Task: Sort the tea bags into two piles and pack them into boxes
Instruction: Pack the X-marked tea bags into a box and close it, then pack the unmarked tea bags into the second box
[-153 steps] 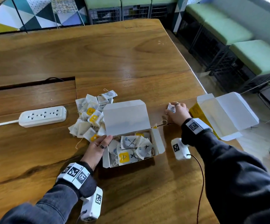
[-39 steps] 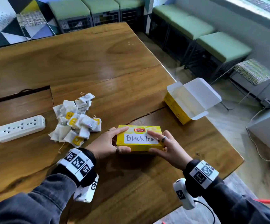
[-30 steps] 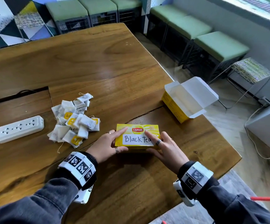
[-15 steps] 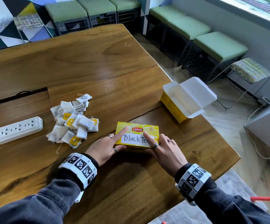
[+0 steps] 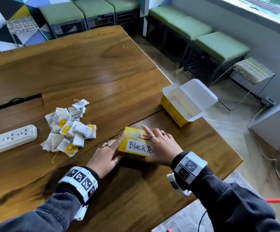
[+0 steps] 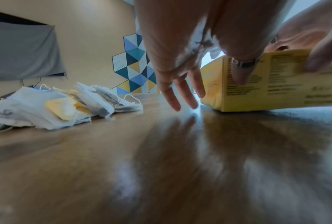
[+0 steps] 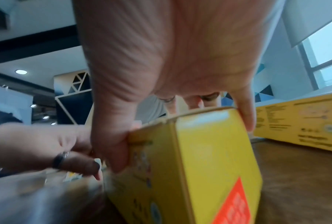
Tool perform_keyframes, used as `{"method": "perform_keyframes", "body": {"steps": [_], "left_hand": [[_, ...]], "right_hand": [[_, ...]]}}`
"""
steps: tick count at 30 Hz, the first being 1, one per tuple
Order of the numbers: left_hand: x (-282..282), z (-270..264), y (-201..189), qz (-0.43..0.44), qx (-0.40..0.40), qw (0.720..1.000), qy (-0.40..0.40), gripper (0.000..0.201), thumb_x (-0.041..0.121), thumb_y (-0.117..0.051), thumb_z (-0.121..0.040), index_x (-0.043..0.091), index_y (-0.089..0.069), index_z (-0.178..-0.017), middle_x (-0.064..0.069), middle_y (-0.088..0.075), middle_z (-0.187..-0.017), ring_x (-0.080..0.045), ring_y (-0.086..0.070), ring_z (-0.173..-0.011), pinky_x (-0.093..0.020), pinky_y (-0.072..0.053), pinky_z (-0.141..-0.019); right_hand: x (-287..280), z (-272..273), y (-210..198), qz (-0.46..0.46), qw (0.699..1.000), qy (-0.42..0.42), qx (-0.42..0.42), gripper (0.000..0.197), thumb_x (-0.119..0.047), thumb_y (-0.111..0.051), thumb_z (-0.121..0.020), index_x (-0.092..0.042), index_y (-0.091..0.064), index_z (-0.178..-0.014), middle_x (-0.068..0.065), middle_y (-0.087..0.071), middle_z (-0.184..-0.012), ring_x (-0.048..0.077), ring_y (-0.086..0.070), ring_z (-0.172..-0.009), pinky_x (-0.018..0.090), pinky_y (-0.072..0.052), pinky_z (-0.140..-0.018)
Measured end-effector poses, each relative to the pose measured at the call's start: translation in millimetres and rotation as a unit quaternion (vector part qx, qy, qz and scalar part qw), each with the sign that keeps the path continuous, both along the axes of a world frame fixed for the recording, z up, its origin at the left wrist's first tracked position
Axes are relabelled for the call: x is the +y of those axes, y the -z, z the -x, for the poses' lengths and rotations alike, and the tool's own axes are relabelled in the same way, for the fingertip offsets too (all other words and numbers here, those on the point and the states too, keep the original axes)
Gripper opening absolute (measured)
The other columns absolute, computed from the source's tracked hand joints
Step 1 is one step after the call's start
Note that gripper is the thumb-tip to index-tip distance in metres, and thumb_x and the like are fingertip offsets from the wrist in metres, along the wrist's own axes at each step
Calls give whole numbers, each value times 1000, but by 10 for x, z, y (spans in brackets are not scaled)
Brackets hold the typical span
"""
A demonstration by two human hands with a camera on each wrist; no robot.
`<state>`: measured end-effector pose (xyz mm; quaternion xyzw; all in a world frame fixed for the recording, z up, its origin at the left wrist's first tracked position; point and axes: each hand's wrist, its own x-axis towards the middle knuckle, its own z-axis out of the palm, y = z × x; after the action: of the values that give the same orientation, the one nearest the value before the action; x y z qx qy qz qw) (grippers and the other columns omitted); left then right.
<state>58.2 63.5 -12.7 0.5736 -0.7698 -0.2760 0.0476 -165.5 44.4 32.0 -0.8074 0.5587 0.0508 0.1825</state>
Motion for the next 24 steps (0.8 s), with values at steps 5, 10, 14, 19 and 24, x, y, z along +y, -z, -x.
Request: {"method": "perform_keyframes", "body": {"steps": [5, 10, 14, 19, 24], "left_hand": [[-45, 132, 9, -51, -130, 990, -3, 98, 64, -55, -77, 42, 14, -143, 6, -7, -158, -21, -5, -145, -45, -13, -116], [-77, 233, 16, -100, -170, 980, 3, 100, 67, -61, -70, 43, -1, -146, 5, 16, -157, -25, 13, -144, -53, -1, -115], [-46, 228, 26, -106, -159, 982, -9, 98, 64, -61, -71, 45, 0, -145, 8, 20, -155, -23, 16, -144, -52, 2, -116], [-23, 213, 26, -113, -159, 981, -11, 97, 64, -60, -73, 46, 4, -144, 10, 24, -154, -20, 21, -143, -51, 5, -115], [-25, 205, 28, -118, -163, 979, -9, 97, 65, -58, -74, 46, 6, -144, 10, 27, -153, -20, 23, -142, -50, 7, -114]], "right_hand": [[192, 714, -131, -60, 995, 74, 16, 108, -53, -70, -65, -25, -6, -148, 3, -31, -132, 24, -34, -127, 38, -30, -108], [280, 1434, -137, -68, 976, 205, 23, 102, -43, -78, -61, -22, -22, -144, 6, -32, -129, 27, -40, -120, 40, -37, -104], [278, 1752, -60, -56, 952, 300, 27, 101, -39, -79, -65, -18, -21, -144, 9, -32, -130, 31, -43, -119, 41, -39, -104], [195, 1836, -10, -59, 936, 345, 31, 100, -45, -74, -71, -17, -14, -147, 10, -29, -136, 32, -40, -126, 43, -35, -107], [168, 1719, -222, 47, 939, 336, 53, 92, -67, -61, -70, -23, -27, -144, 10, -35, -136, 35, -41, -126, 47, -30, -105]]}}
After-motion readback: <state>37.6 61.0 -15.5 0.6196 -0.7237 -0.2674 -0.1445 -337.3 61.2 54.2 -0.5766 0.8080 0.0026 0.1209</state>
